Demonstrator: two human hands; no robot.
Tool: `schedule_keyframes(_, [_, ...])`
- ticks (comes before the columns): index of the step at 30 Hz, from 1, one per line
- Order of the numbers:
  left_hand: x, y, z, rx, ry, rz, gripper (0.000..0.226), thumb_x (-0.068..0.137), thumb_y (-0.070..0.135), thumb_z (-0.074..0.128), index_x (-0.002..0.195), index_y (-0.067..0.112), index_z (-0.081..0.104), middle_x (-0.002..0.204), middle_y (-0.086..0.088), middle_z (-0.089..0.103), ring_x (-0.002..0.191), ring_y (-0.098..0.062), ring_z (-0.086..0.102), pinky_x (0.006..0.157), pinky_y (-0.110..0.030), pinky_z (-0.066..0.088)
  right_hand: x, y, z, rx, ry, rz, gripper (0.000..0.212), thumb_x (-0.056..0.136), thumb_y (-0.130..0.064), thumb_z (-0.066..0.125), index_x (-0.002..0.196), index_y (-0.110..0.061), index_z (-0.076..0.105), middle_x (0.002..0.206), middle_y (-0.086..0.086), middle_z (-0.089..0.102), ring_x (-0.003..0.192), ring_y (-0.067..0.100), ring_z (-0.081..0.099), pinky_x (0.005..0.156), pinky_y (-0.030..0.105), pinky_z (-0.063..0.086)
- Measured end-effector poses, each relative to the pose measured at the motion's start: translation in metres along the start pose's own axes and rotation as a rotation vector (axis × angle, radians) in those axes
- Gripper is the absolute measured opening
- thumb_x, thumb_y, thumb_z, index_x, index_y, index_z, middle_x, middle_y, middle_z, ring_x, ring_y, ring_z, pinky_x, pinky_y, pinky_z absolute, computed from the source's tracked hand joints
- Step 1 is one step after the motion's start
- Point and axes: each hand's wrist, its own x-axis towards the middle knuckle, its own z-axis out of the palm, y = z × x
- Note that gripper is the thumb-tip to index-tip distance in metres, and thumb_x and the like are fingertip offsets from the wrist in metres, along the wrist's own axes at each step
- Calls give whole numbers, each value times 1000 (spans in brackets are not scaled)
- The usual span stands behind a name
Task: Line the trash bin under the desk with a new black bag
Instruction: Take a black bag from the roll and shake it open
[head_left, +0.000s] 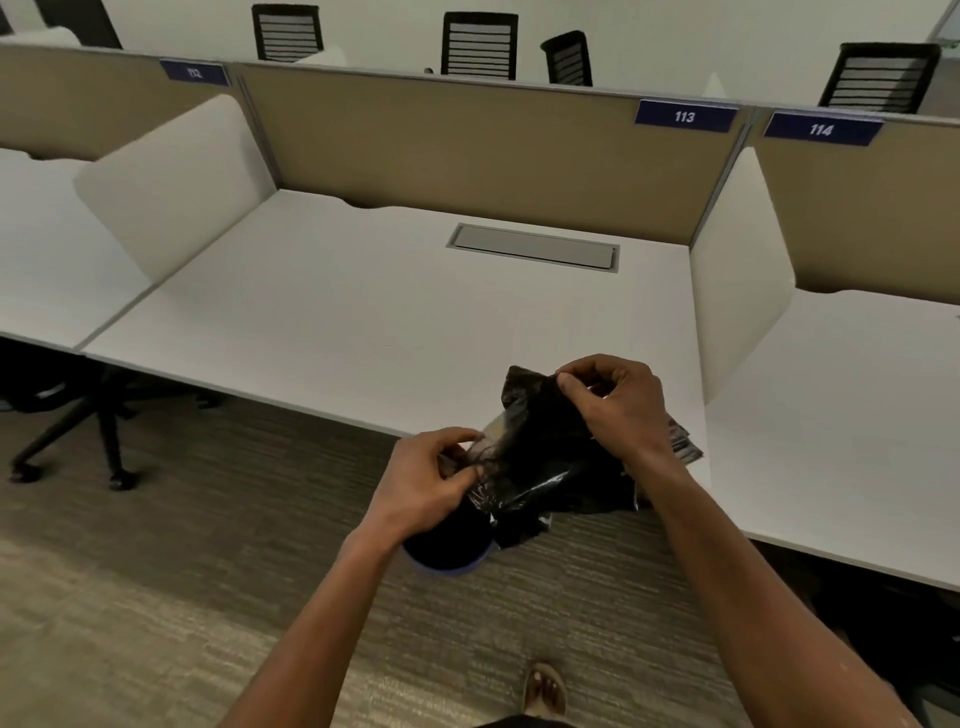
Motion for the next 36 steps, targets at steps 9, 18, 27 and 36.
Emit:
schedule_keyframes(9, [-50, -59, -11, -158, 268, -328, 14, 96, 18, 66, 94, 27, 76, 80, 10, 76, 77, 0, 69, 73, -29, 55, -52, -7, 31, -296, 29, -188, 10, 91, -37, 68, 91, -31, 76, 79, -18, 72, 74, 4, 66, 70, 28, 53])
schedule_keyframes(18, [-101, -110, 7, -763, 185, -872, 20, 102, 24, 63, 117, 12, 68, 94, -7, 73, 77, -18, 64, 61, -33, 49, -145, 19, 90, -116, -314, 179, 14, 92, -27, 74, 83, -38, 74, 78, -16, 73, 78, -5, 67, 67, 12, 46])
schedule_keyframes(27, [-146, -127, -6, 181, 427, -403, 118, 66, 62, 85, 161, 38, 20, 159, -7, 33, 142, -28, 37, 114, -46, 41, -173, -39, 95, 36, -148, 120, 12, 94, -19, 72, 96, -30, 75, 90, -12, 75, 88, 7, 71, 79, 23, 58])
schedule_keyframes(36, [-164, -196, 5, -803, 42, -1034, 20, 102, 17, 59, 116, 6, 68, 92, -10, 76, 85, -25, 73, 65, -37, 60, -193, -15, 123, 80, -150, 465, 12, 96, -22, 70, 94, -33, 75, 89, -10, 76, 86, 9, 72, 77, 31, 61])
